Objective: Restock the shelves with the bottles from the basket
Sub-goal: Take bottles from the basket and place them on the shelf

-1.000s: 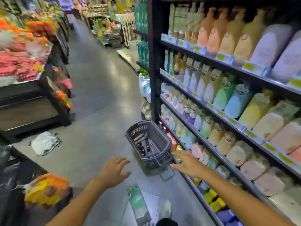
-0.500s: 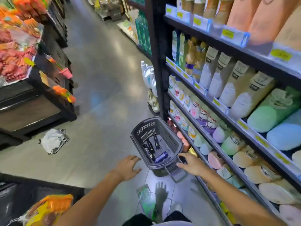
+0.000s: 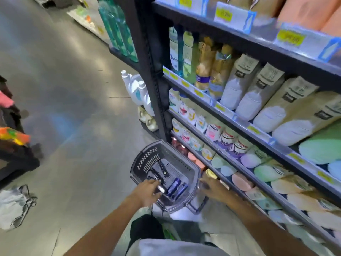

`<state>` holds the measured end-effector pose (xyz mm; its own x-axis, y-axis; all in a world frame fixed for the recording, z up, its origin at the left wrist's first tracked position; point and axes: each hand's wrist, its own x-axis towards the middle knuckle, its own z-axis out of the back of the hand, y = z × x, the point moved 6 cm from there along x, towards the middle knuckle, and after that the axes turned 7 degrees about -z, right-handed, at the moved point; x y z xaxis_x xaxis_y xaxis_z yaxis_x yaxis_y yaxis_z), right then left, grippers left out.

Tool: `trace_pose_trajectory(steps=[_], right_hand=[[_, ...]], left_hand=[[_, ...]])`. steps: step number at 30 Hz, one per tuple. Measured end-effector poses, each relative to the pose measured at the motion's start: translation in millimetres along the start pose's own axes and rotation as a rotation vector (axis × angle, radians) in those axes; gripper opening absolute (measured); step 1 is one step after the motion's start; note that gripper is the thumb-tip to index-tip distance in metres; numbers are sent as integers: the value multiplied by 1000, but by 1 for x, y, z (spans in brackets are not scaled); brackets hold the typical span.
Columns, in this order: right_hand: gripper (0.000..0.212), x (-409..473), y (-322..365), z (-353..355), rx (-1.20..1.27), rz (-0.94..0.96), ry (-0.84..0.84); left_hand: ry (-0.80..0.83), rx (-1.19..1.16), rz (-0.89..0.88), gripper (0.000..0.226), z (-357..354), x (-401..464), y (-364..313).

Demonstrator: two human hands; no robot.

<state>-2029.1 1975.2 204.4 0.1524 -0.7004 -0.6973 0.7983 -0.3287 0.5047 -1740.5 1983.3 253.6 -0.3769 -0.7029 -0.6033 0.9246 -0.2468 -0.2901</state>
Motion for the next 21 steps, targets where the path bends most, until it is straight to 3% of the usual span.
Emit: trace_pose_trajectory(steps=[6,11,21], right_hand=[[34,20,46,-27,173,-217,-44],[48,43,58,-58,320,-365,-75],[58,167,11,-153,519,-523,-69]], left_hand=[[129,33,-159,56,30,71,75],[245,58,-245,59,22,126,111],[338,-157,-177,54,-123,235,136]])
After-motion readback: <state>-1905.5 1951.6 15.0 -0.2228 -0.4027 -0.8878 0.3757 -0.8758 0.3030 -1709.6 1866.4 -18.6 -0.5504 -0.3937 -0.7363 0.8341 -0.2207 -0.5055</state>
